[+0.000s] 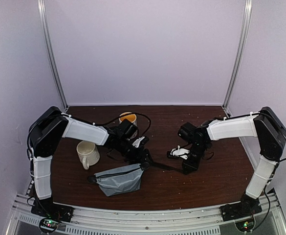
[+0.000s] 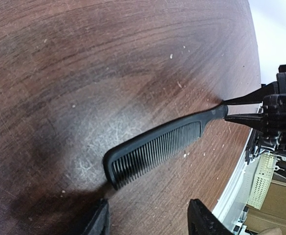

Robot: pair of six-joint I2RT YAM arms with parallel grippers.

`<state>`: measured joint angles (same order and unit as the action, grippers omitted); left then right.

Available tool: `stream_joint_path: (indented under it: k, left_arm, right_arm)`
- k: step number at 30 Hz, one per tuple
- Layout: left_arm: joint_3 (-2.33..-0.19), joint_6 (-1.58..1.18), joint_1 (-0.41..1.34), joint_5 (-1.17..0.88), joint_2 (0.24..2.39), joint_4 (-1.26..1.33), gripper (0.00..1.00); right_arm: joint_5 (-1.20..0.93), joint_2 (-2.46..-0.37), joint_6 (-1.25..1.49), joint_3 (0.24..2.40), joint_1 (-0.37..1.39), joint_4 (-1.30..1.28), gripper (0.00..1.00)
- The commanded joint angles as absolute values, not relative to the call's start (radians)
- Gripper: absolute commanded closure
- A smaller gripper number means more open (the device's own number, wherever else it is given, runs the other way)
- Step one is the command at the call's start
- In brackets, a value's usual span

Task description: Sort the hair-cutting tools

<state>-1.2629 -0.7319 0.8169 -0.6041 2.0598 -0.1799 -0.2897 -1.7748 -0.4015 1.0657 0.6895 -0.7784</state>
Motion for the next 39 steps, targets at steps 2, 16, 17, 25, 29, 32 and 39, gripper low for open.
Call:
stream_joint_path:
  k: [2, 16, 17, 25, 29, 32, 39]
  left_arm:
    - [-1.271, -0.746, 0.802, -0.604, 2.116, -0.19, 0.42]
    - [-1.345, -0.784, 0.8, -0.621, 2.185, -0.184, 0.42]
    - [-1.347, -0.791, 0.799, -0.627, 2.19, -0.182, 0.43]
    - [-1.297, -0.846, 0.784, -0.672, 2.19, -0.101, 0.6]
    - [-1.273, -0.857, 0.784, -0.714, 2.177, -0.072, 0.71]
    - [-1.258, -0.849, 0.784, -0.734, 2.161, -0.077, 0.63]
    - [-1.254, -0.795, 0.782, -0.806, 2.141, -0.145, 0.63]
  right_arm:
    - [-0.409, -1.89, -0.455, 1.035, 0.65, -0.773, 0.95]
    - [-0.5, -1.918, -0.489, 1.068, 0.601, -0.82, 0.95]
    - [-0.5, -1.918, -0.488, 1.069, 0.602, -0.819, 0.95]
    - [-0.489, -1.918, -0.475, 1.069, 0.601, -0.811, 0.95]
    - [-0.473, -1.915, -0.457, 1.068, 0.6, -0.799, 0.94]
    - [-0.469, -1.917, -0.453, 1.069, 0.6, -0.796, 0.94]
    - [-0.462, -1.916, -0.444, 1.069, 0.598, -0.792, 0.93]
